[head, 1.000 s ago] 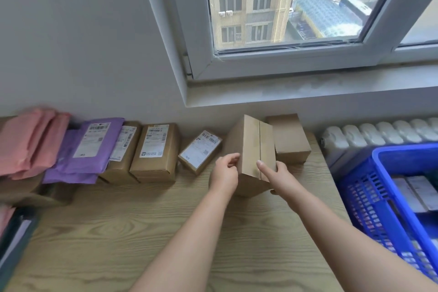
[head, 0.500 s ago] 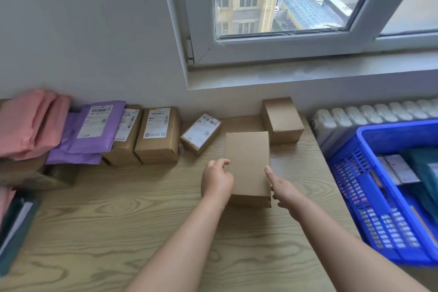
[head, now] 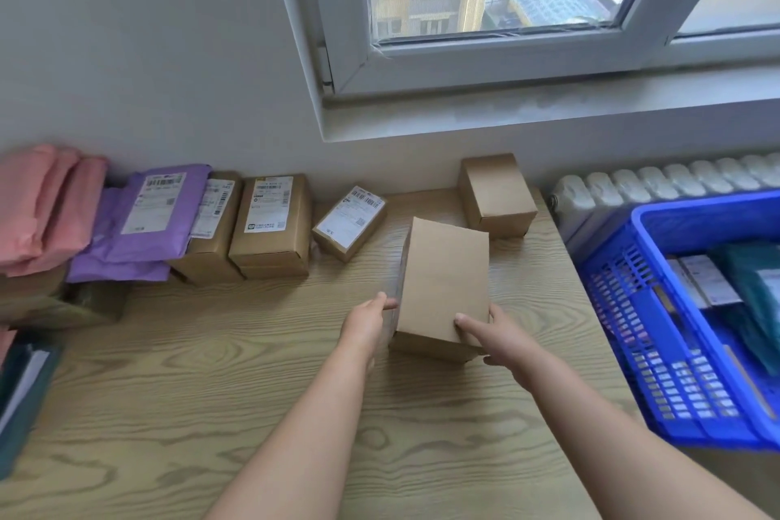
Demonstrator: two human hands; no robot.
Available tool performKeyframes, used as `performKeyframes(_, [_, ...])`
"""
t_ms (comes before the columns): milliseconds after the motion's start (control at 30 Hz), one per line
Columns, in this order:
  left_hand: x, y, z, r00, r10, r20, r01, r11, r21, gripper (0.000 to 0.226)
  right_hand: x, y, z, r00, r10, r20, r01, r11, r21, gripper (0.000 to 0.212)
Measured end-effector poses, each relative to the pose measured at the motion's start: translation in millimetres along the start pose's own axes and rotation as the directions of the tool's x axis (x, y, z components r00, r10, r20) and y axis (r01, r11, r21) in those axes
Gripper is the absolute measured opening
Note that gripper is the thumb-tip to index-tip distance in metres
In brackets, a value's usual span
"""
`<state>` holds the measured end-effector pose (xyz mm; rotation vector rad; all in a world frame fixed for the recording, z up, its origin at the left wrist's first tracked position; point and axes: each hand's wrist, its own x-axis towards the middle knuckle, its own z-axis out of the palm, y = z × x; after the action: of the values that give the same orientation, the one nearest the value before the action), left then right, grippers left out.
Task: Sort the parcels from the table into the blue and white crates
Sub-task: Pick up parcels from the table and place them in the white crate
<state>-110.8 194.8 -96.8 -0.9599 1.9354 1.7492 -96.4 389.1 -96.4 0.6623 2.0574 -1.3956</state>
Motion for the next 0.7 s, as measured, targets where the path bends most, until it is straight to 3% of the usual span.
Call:
performKeyframes(133, [-9, 2, -5, 0.999, -0.046, 0.004, 0.046, 0.978, -0.204, 0.006, -3, -5, -3, 0.996, 0.074, 0.049, -0.08, 0.988, 0.133, 0.059])
performKeyframes(300, [-13, -1, -8, 0.999, -0.04, 0.024, 0.046, 0.923, -0.383, 0.019, -5, -1, 14, 0.993, 0.1, 0.061, -0.109, 0.982, 0.154, 0.074])
performKeyframes(500, [-15, 9, -20, 0.999, -0.027, -0.017, 0.019, 0.927, -0.375, 0.051, -9, -10, 16, 0.999, -0.018, -0.044, 0.02, 0.999, 0.048, 0.065])
performKeyframes(600, [-14, 5, -18, 0.999, -0.024, -0.034, 0.011, 0.943, -0.331, 0.048, -7, -10, 18, 0.999, -0.03, -0.014, 0.029, 0.998, -0.055, 0.042])
performKeyframes(700, [-16, -3, -13, 0.999, -0.036, -0.008, 0.032, 0.959, -0.28, 0.039, -14, -12, 24, 0.998, 0.016, 0.053, -0.017, 1.0, 0.02, 0.031])
